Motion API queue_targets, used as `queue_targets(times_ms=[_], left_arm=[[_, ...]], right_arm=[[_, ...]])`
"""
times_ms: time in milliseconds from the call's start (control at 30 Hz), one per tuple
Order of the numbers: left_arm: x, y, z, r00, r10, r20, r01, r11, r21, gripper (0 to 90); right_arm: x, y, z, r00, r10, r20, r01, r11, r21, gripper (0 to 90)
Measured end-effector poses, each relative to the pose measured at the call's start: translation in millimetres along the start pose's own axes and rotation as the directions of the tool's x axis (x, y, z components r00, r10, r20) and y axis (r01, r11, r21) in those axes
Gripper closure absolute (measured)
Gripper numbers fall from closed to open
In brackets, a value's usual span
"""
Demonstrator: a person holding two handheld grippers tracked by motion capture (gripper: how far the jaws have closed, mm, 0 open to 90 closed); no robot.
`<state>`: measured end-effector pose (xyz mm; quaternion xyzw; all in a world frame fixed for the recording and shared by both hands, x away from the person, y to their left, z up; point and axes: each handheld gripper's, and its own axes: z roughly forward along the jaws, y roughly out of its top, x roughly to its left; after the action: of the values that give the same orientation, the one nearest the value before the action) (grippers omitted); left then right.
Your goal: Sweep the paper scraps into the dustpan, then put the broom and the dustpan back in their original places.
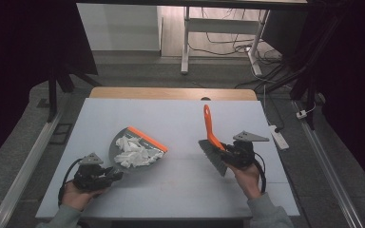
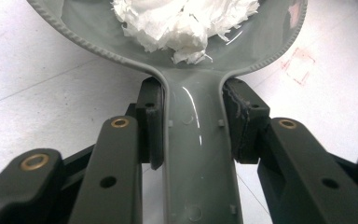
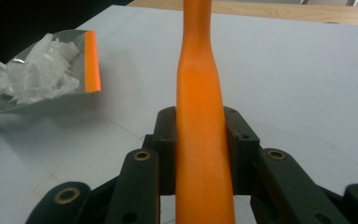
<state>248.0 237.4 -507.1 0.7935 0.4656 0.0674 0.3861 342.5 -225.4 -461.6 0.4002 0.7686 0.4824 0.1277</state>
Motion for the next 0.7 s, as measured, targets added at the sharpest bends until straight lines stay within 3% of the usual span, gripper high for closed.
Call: queue_targets(times_ms=[700], left_arm=[[0.4,1.5,-2.7,0.9972,-0.061,-0.042,0.059,0.9967,-0.055,61.9]], right_arm=[[-7.2,-10.2,-19.0,0.9997,-0.007,-0.025,0.008,1.0,0.018,70.2]])
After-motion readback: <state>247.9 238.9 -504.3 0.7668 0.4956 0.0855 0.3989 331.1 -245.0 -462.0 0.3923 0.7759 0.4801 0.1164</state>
